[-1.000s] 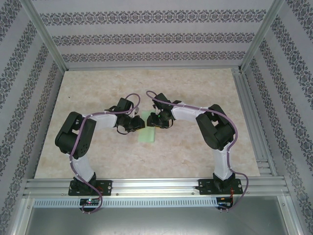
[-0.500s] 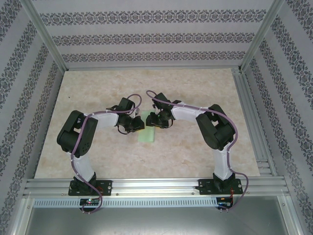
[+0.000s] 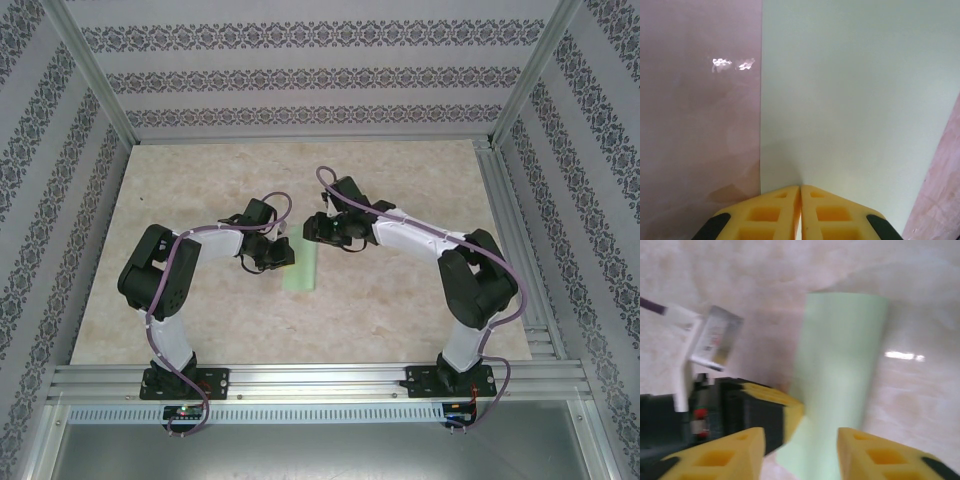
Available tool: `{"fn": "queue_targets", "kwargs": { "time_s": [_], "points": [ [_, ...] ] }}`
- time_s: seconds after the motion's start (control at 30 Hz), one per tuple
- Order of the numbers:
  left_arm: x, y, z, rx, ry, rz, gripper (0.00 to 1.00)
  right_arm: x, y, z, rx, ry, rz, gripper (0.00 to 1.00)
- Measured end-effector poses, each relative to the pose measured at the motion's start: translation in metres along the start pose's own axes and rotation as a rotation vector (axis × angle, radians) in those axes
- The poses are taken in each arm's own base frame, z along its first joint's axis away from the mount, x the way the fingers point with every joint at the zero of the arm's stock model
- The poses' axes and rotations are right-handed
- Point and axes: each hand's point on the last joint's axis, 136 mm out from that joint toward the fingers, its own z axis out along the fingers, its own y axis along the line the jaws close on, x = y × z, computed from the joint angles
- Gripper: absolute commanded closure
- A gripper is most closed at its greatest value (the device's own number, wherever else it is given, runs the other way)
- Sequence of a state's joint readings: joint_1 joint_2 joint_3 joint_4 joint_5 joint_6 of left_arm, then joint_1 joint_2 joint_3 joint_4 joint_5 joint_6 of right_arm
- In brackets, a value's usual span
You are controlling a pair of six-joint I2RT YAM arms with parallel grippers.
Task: Fold a paper plane with a square sheet of paper (pick it up from the middle)
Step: Hold the square sheet of paper at the center of the table, then fold the square sheet of paper in half at the center of the table.
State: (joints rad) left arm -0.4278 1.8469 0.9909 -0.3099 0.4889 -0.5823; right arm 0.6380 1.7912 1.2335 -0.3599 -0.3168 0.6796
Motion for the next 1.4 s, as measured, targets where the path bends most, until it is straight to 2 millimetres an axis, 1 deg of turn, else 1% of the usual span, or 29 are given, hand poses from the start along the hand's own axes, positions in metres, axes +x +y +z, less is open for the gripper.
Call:
{"fn": "queue_targets", "kwargs": {
  "time_s": [0.07, 0.13, 0.2, 0.33, 0.43, 0.63, 0.87, 1.03, 1.13, 1.23, 1.33, 1.4],
  "points": [
    [0.0, 0.0, 0.0, -0.001, 0.001, 0.002, 0.89, 0.005, 0.006, 0.008, -0.026, 0.01, 0.001, 0.73],
    [0.0, 0.0, 0.0, -0.001, 0.002, 0.002, 0.9, 0.01, 0.005, 0.016, -0.034, 0.026, 0.014, 0.76],
    [0.0, 0.0, 0.0, -0.002, 0.003, 0.001, 0.9, 0.016, 0.0, 0.025, -0.035, 0.041, 0.031, 0.78],
    [0.0, 0.0, 0.001, -0.002, 0.004, 0.001, 0.9, 0.03, -0.018, 0.043, -0.004, 0.083, 0.073, 0.81],
    [0.0, 0.0, 0.001, -0.002, 0.009, -0.001, 0.9, 0.037, -0.027, 0.05, 0.016, 0.105, 0.094, 0.82],
    [-0.001, 0.0, 0.002, -0.002, 0.011, 0.0, 0.9, 0.042, -0.034, 0.058, 0.038, 0.117, 0.103, 0.85],
    [-0.001, 0.0, 0.002, -0.007, 0.018, -0.004, 0.9, 0.05, -0.048, 0.062, 0.07, 0.116, 0.11, 0.88],
    [-0.001, 0.0, 0.002, -0.008, 0.019, -0.004, 0.9, 0.049, -0.049, 0.063, 0.052, 0.115, 0.113, 0.88],
    [-0.001, 0.0, 0.002, -0.008, 0.018, -0.004, 0.91, 0.049, -0.047, 0.061, 0.041, 0.105, 0.108, 0.87],
    [-0.001, 0.0, 0.002, -0.008, 0.019, -0.004, 0.91, 0.051, -0.044, 0.053, 0.031, 0.1, 0.103, 0.87],
    [-0.001, 0.0, 0.002, -0.008, 0.019, -0.004, 0.91, 0.05, -0.035, 0.044, 0.003, 0.092, 0.094, 0.87],
    [-0.001, 0.001, 0.002, -0.008, 0.019, -0.005, 0.91, 0.052, -0.028, 0.042, -0.017, 0.096, 0.083, 0.87]
  ]
}}
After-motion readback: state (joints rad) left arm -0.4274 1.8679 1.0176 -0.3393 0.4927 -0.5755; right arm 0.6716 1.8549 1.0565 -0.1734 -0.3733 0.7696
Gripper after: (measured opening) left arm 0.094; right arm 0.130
